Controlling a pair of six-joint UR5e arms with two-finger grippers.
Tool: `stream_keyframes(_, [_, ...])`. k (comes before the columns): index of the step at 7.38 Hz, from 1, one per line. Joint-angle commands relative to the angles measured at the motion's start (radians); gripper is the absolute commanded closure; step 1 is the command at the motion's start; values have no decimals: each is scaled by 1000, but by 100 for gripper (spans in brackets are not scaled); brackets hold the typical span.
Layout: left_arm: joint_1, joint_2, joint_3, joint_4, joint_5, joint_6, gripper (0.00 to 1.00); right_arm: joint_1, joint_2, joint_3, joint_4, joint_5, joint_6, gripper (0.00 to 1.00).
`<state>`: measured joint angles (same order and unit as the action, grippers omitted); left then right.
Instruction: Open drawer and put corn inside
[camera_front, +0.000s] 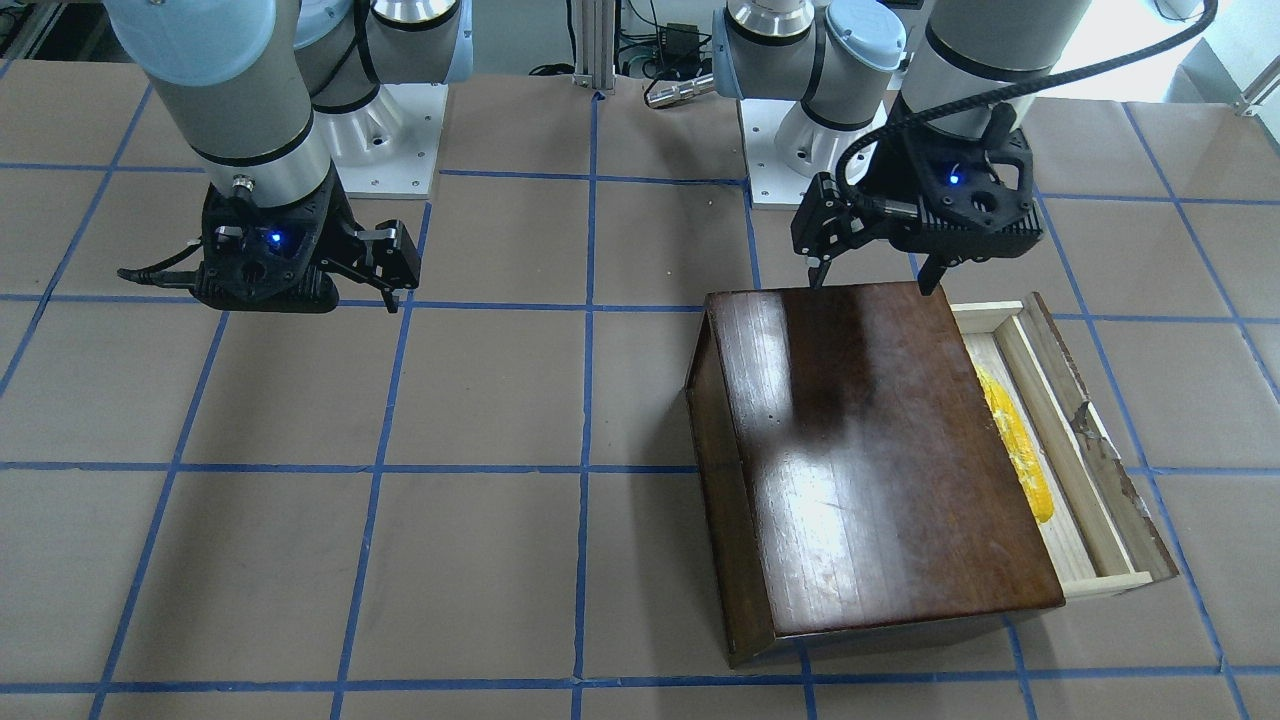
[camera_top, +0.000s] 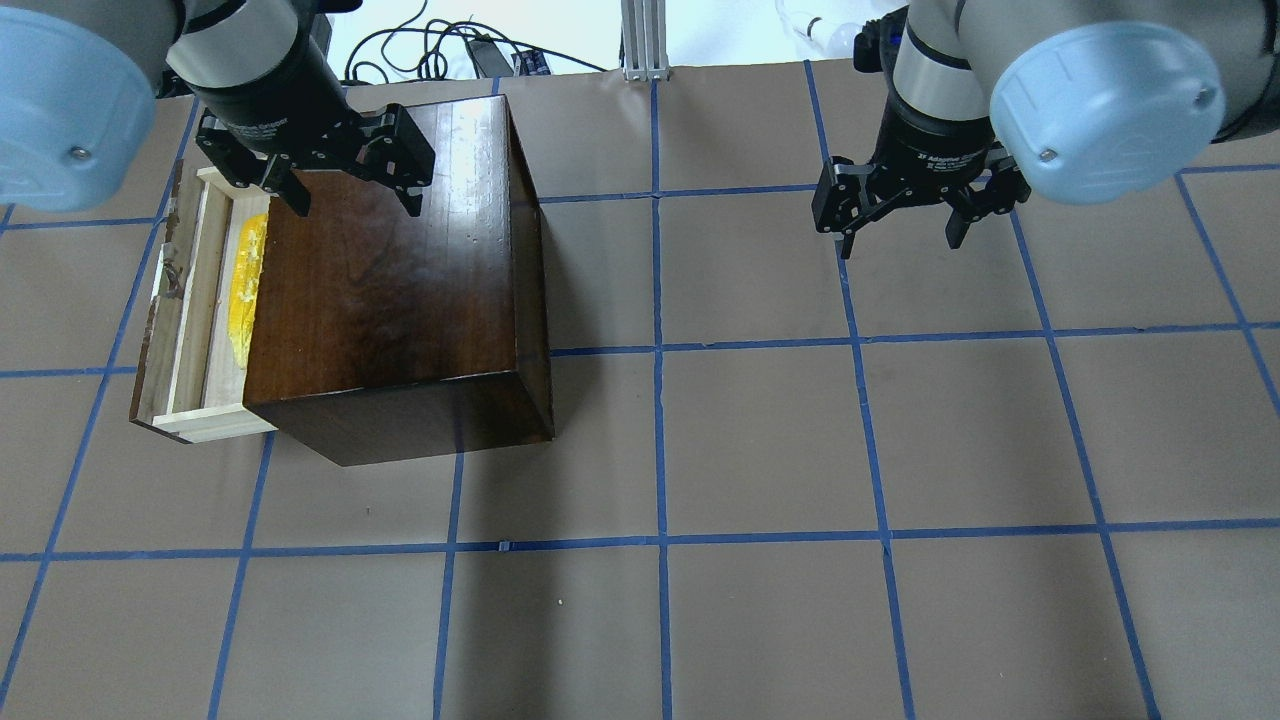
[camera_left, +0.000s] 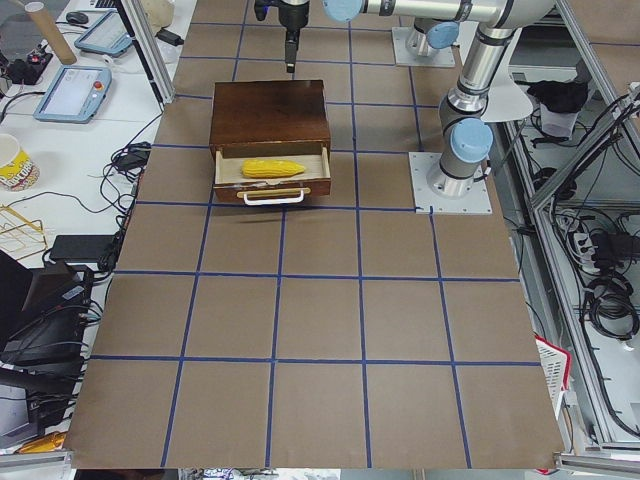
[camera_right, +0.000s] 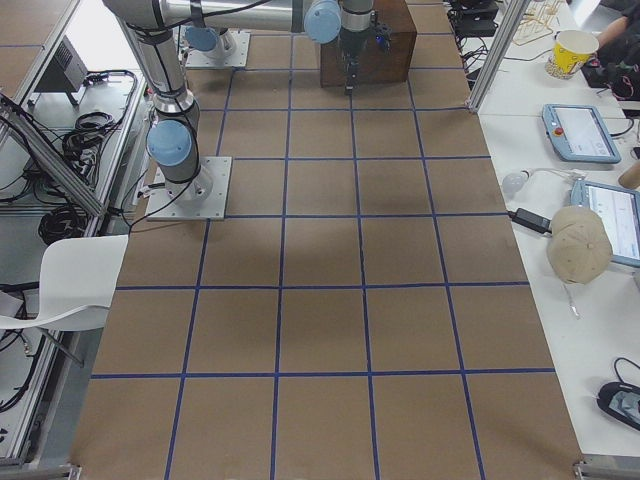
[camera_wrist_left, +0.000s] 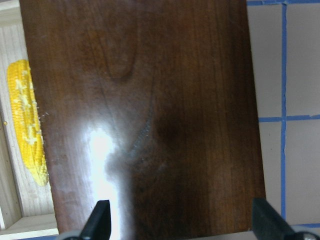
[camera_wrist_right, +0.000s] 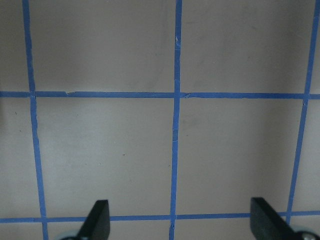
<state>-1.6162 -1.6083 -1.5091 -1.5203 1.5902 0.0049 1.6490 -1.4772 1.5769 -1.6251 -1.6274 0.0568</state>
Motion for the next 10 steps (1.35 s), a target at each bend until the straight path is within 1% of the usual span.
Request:
stream_keyframes(1, [-2,-8,1,9,5,-3,0,0,0,0,-1,-3,0,0])
stream_keyframes(3, [18,-2,-3,-4,11,-16,0,0,0,0,1,-3,0,0])
stream_keyframes(4, [27,4,-2,-32,11,-38,0,0,0,0,-1,-3,0,0])
stream_keyframes(10, [24,-5,3,-34,14,-2,0,0,0,0,1,-3,0,0])
